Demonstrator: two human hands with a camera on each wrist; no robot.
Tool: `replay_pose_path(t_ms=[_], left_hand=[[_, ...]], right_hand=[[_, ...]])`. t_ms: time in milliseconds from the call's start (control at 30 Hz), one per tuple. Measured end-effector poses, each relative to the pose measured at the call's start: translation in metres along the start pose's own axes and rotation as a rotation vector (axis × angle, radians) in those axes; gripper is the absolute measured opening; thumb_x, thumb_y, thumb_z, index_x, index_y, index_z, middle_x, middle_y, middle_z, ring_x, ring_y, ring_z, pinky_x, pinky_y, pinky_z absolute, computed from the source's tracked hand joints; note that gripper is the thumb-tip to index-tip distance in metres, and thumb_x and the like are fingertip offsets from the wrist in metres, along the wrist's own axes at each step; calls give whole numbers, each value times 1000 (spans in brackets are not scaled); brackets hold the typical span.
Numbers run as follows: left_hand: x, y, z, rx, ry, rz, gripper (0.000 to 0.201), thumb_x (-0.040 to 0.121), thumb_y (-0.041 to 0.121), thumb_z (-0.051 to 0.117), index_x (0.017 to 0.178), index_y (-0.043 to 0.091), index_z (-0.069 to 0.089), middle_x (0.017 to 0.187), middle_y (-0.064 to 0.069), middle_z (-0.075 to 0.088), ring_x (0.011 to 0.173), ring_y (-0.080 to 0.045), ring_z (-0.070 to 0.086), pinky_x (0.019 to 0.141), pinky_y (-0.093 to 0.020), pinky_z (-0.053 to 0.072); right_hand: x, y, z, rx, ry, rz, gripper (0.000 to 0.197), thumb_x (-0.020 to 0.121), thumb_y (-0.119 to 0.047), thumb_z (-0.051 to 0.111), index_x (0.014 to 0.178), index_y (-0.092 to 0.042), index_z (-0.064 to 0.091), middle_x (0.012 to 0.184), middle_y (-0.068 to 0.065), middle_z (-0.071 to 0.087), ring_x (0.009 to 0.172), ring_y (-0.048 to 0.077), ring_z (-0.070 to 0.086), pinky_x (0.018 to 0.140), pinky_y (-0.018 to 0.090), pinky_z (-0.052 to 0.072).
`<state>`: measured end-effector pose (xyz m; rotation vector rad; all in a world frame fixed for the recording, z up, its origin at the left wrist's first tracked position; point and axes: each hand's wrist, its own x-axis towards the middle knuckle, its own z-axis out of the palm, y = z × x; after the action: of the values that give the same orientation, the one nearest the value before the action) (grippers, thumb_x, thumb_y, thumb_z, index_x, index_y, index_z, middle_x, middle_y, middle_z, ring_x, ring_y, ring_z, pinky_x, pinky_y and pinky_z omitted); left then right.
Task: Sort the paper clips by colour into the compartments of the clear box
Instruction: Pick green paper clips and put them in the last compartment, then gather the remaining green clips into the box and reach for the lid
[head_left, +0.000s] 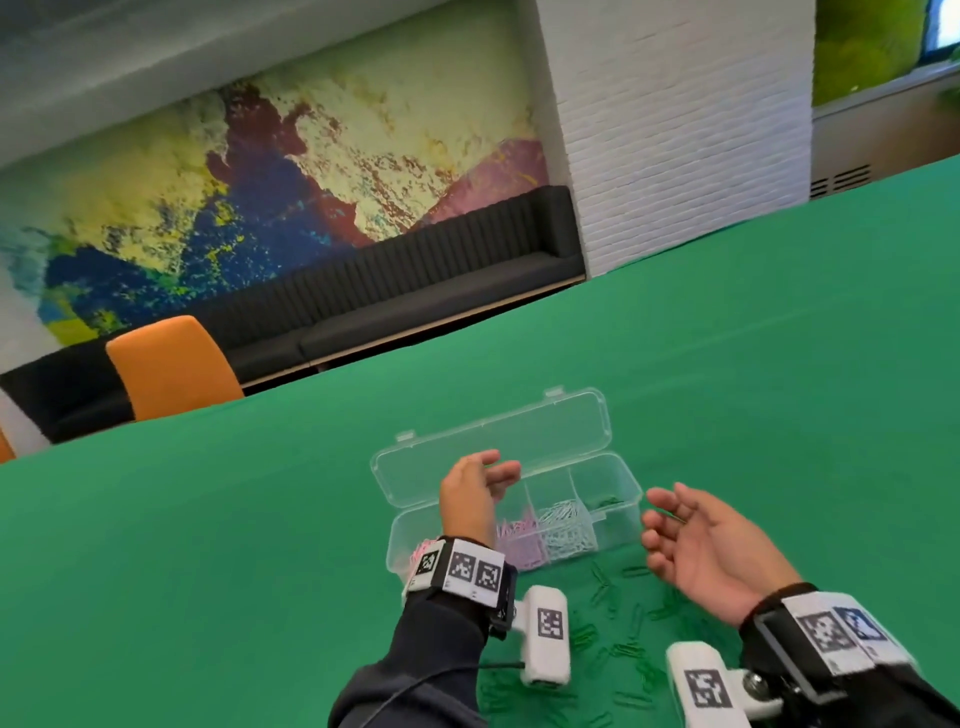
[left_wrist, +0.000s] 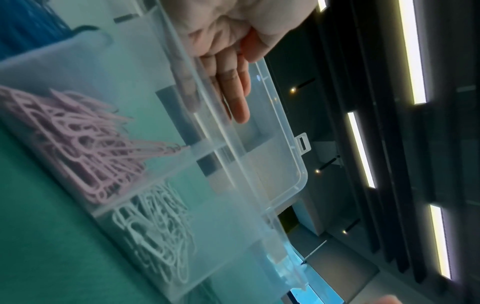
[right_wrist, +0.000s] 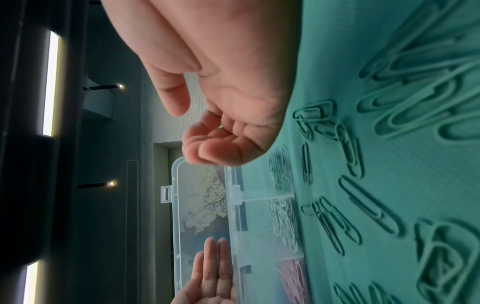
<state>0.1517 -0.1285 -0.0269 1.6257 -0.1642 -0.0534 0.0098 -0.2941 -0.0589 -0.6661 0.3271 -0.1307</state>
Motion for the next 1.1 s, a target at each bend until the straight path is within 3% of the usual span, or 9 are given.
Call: replay_pose_path(t_ms=[233,367,500,600,667,767,900,1033,1100], left_hand=[[-10,17,-8,-136,-59,-17,20,95,-1,39,99,10,55,92,-10,69,85,-21,66,85,-33,53],[-27,45,-38,-114,-78,17,24,95,-2,36,89,9,56,79,-6,64,70,-18,61,68,-28,52],[-47,58,-86,230,-240,-85,21,94,-1,37,88,5,55,74,-7,58,56,-15,53,47,-21,46],[-58,43,-116,596,-383,-249,13,96,6,41,93,5,54,77,-6,54,54,-14,50,45,-21,45],[-63,28,-125,817,-422,-336,11,97,11,42,100,6,51,80,-5,51,56,-14,50,48,-22,46],[-69,8,-121,1076,-437,-318,17,98,14,39,110,5,47,89,-5,51,68,-16,53,62,-27,51],[-73,-8,-98,1080,-398,-235,21,100,15,34,109,5,50,83,-3,49,66,-13,49,69,-26,52],[-74,-6,-82,1025,-469,-236,15,99,16,39,103,9,53,80,-1,51,63,-10,50,64,-22,51],[-72,-4,-83,1031,-507,-205,12,97,12,42,102,13,53,79,2,50,62,-7,48,61,-19,48]], right_hand=[[-12,-14,3,-61,0,-10,26,96,-24,38,85,-10,57,63,4,58,52,15,55,42,23,46],[-22,-36,0,-374,87,-67,25,96,-20,40,88,-8,60,70,6,57,60,18,55,51,27,44],[-19,-38,5,-795,197,58,18,93,-14,48,95,-3,61,76,8,53,63,19,49,55,30,42],[-16,-33,21,-1355,266,132,28,96,-18,46,117,-3,55,98,9,52,69,14,46,62,24,45],[-19,-27,33,-1589,290,92,24,96,-19,42,115,-10,54,89,4,48,62,6,36,57,20,38],[-19,-9,52,-1800,227,124,9,96,-21,41,97,-14,48,70,-4,34,58,4,30,54,21,34],[-22,24,79,-1903,54,155,30,99,-17,34,71,-9,38,68,-1,35,56,7,34,51,23,36],[-15,40,90,-1894,-78,297,16,94,-15,47,79,-10,47,68,0,44,52,10,40,52,20,39],[-10,35,92,-1976,-119,233,12,96,-15,46,87,-12,54,78,0,50,55,8,43,54,18,42]])
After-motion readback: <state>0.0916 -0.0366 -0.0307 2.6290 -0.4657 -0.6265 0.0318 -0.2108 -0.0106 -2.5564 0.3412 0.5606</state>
